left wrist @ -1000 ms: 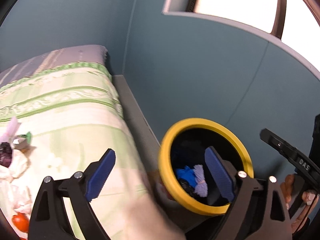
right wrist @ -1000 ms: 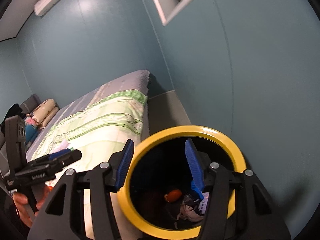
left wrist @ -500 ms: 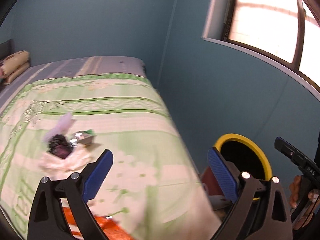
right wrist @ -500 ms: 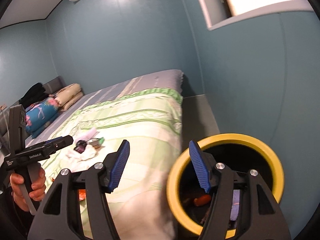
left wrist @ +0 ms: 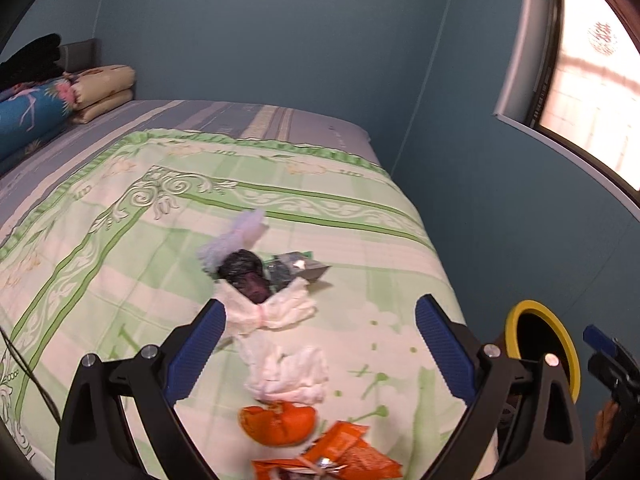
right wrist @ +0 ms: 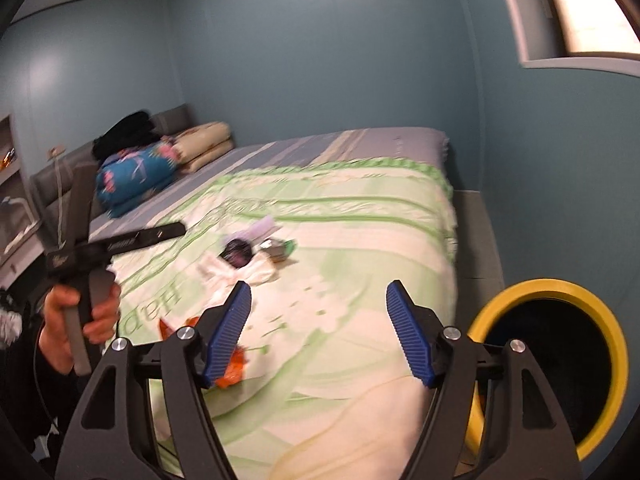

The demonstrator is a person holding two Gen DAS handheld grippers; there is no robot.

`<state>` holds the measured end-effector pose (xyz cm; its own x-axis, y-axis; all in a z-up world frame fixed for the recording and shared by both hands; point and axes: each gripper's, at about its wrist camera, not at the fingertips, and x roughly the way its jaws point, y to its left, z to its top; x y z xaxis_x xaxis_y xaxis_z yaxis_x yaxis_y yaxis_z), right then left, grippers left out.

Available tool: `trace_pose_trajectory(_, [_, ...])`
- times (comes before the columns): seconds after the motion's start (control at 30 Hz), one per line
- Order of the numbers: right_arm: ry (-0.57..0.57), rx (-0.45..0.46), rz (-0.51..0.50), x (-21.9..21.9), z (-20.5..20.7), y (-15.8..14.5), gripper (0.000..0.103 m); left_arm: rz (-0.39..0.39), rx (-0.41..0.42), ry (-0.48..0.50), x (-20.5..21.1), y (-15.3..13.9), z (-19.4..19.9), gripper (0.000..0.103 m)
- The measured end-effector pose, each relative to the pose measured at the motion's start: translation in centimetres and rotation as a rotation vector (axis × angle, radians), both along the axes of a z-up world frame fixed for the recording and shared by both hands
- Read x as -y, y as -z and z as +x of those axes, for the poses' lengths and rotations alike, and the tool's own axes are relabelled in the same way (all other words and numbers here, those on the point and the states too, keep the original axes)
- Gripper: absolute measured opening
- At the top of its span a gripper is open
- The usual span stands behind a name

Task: Collect trash
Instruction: 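Move both tools back over the bed toward the tissues and wrapper, then grasp the white tissue with the left tool while the right tool grasps the orange wrapper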

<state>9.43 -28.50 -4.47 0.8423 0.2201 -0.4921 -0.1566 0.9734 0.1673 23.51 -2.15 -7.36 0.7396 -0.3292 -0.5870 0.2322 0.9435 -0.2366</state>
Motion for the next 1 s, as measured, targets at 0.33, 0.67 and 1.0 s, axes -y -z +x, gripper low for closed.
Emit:
trace_pose_trajectory(0.33, [-0.246, -0.071, -0.06, -7.7, 1.9, 3.6, 0.067, 0.006, -0.06, -0.077, -4.1, 2.7, 2.3, 0.092])
trace_pose_trajectory(0.67, [-0.442, -0.167, -0.19, -13.4, 3.9, 8.3, 0.068, 0.008, -0.142, -0.091, -5.4, 6.7, 5.0, 0.092])
trace_pose_trajectory(1.0, [-0.513, -0.18, -0.333, -16.5, 4.7, 11.1, 0.074, -0.016, -0.228, -0.098, -5.6, 9.4, 7.4, 0.092])
